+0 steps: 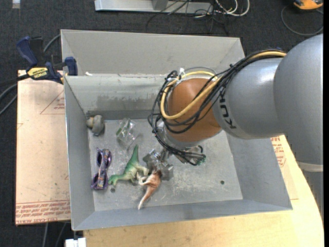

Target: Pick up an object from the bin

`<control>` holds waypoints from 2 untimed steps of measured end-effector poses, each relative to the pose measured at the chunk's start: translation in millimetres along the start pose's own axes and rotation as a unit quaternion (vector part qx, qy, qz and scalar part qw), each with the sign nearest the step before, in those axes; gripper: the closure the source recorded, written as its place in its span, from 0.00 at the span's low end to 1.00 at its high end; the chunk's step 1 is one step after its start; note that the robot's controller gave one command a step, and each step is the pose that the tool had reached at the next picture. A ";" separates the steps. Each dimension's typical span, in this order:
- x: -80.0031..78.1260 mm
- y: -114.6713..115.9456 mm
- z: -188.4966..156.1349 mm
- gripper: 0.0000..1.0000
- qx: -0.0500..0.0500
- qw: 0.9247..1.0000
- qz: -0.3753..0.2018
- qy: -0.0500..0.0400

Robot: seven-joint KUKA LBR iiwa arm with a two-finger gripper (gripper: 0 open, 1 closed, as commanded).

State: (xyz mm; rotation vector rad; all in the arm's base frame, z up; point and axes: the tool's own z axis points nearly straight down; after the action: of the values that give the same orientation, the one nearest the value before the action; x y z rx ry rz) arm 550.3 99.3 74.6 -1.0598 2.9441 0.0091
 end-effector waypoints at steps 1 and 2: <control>6.4 -6.8 -51.9 1.00 0.001 1.000 0.002 -0.003; -16.9 5.7 -63.7 1.00 0.000 1.000 -0.004 -0.002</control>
Offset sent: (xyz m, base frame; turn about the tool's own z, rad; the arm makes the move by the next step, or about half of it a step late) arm 0.0079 0.0125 0.0636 -0.0064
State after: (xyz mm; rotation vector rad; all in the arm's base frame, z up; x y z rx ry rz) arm 559.1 113.8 138.5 -1.0707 2.9353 0.0119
